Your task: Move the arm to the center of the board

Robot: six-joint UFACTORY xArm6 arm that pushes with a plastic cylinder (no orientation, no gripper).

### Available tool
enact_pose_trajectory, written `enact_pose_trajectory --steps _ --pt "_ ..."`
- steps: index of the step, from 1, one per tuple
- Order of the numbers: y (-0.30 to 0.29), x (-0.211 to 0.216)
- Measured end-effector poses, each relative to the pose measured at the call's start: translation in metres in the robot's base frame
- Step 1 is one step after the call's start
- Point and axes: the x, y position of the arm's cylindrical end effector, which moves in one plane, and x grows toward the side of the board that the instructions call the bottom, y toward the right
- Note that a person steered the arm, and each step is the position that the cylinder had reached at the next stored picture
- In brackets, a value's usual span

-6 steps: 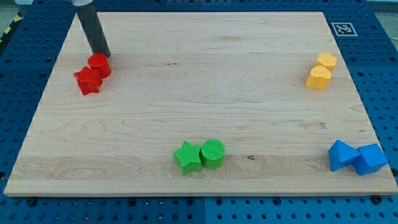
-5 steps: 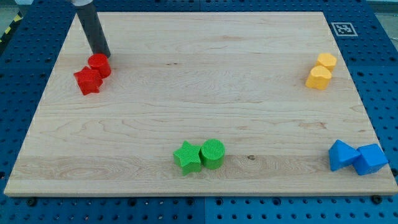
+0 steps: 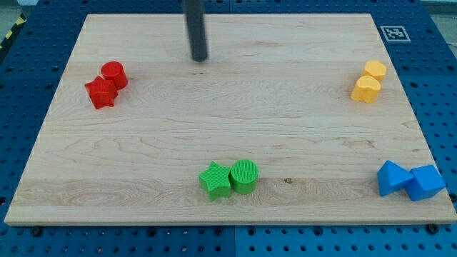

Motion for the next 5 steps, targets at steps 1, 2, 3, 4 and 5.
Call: enact_pose_trajectory --steps 1,2,3,4,5 --pt "0.022 0.009" --pt "0.022 0.009" --pt "0.022 0.009" --pt "0.027 0.023" --pt "0.047 0.046"
